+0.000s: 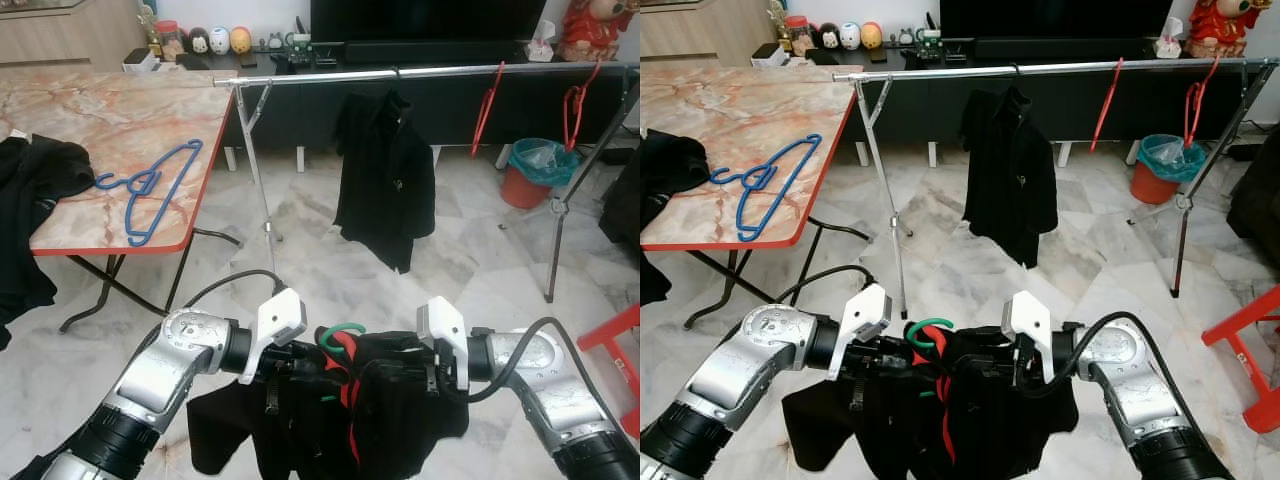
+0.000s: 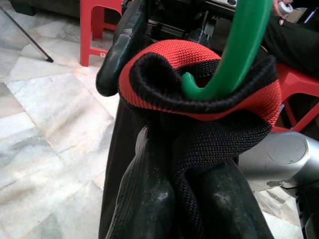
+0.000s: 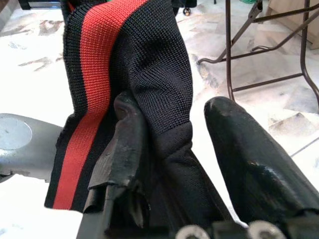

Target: Hang hanger

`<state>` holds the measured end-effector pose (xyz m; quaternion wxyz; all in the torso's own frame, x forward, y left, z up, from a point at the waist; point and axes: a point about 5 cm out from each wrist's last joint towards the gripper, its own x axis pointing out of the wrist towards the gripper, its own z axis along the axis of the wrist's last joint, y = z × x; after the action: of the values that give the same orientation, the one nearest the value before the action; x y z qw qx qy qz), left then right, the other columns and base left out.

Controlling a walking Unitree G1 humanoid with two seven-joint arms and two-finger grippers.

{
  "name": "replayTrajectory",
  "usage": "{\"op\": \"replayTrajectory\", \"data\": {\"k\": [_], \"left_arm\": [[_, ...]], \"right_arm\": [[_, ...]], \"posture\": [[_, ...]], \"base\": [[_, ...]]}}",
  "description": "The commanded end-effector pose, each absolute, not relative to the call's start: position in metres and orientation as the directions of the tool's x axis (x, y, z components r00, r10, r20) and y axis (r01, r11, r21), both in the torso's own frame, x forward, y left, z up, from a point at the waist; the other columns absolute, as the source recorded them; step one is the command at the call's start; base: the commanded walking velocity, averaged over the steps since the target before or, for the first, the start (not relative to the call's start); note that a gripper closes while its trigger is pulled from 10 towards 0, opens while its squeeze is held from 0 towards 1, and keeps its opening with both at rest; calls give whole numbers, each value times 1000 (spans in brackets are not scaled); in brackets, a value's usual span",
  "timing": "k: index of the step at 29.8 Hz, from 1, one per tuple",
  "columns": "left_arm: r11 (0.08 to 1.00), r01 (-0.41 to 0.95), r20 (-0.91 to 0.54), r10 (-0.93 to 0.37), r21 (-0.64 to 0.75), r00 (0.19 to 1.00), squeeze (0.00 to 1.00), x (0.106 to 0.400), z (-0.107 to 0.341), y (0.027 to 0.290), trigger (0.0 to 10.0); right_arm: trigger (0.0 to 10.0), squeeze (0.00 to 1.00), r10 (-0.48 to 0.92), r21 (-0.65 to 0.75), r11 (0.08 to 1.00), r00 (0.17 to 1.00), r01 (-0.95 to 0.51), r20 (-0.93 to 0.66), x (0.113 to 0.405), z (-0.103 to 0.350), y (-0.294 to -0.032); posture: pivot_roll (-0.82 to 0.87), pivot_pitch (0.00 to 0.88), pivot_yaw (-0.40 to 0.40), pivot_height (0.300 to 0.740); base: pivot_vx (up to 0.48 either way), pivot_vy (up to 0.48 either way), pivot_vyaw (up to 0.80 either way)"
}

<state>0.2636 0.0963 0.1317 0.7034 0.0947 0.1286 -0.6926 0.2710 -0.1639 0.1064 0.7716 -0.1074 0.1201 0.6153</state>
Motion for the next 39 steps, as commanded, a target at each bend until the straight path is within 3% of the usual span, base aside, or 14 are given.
{"op": "replayTrajectory", "data": {"k": [1, 20, 25, 31, 39], "left_arm": [[-50, 997, -289, -955, -60, -65, 0, 256, 132, 87, 0], [-3, 999, -286, -958, -50, -17, 0, 262, 130, 89, 0], [-1, 998, -287, -958, -55, -17, 0, 261, 128, 89, 0], [5, 998, -302, -953, -64, -15, 0, 262, 124, 90, 0], [32, 997, -327, -945, -74, 6, 0, 263, 117, 97, 0]], "right_arm": [[10000, 1000, 916, -74, 230, 242, -970, -321, 276, 115, -166], [10000, 1000, 885, -55, 233, 235, -971, -403, 267, 105, -184], [10000, 1000, 894, -57, 238, 241, -970, -378, 267, 109, -184], [10000, 1000, 918, -93, 303, 317, -948, -240, 279, 132, -180], [10000, 1000, 924, -90, 286, 300, -954, -239, 274, 134, -183]], "posture": [[25, 19, 27, 740], [18, 22, 27, 740], [16, 26, 29, 740], [13, 34, 36, 740], [12, 42, 39, 740]], "base": [[0, 0, 0], [0, 0, 0], [0, 0, 0], [0, 0, 0], [0, 0, 0]]}}
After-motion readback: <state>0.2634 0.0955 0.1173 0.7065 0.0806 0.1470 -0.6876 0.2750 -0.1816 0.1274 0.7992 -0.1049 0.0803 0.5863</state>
